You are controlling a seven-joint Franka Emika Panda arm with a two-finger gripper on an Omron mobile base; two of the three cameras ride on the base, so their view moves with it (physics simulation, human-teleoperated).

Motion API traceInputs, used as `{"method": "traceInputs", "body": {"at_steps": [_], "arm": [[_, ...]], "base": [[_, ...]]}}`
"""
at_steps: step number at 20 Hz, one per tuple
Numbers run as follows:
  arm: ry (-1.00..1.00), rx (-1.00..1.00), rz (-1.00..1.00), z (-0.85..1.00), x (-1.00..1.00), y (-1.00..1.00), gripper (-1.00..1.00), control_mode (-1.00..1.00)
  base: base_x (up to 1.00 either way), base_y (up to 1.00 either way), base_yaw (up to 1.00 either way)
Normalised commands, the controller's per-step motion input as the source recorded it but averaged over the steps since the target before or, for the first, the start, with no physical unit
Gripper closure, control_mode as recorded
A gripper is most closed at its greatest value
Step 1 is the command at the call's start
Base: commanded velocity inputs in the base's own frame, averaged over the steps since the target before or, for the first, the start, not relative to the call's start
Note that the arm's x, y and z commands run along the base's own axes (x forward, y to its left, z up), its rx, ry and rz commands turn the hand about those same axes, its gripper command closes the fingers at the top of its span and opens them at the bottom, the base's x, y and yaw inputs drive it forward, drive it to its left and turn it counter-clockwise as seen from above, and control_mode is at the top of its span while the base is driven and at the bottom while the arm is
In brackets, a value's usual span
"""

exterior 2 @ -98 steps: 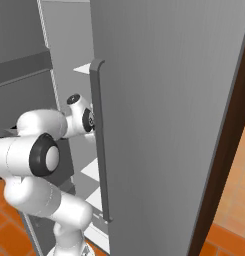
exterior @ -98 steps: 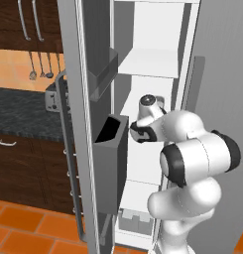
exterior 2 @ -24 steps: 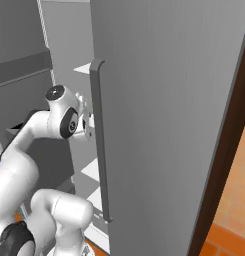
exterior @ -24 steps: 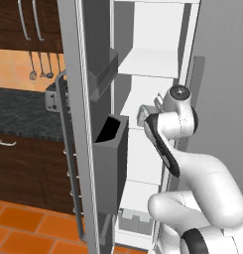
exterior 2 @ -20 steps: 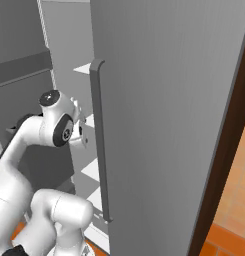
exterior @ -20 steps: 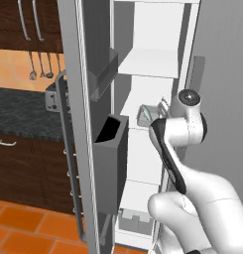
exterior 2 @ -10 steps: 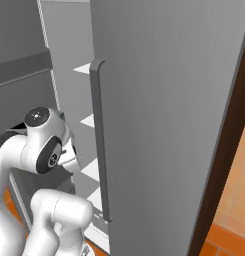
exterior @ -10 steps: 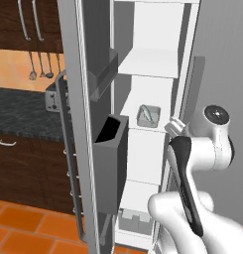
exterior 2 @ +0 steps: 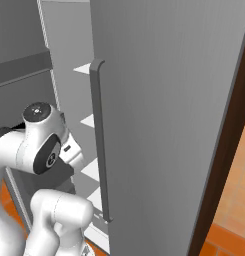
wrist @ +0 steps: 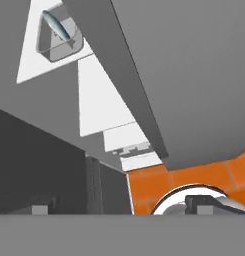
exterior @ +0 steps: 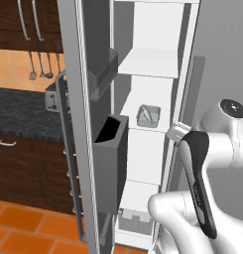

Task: Take the meat container that has the fish and place it on the second highest rack of the freezer. Then take the vegetable container that has the mushroom and bell pepper and place it on the highest rack of the freezer.

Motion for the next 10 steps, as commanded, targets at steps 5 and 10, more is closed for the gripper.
{"method": "traceInputs", "body": {"at_steps": [5,10], "arm": [[0.00,-0.22,0.36,0.20,-0.04,0.08,-1.00,-1.00],[0.00,-0.29,0.32,0.17,-0.02,0.00,-1.00,-1.00]], "base": [[0.00,0.00,0.00],[0.00,0.00,0.00]]}}
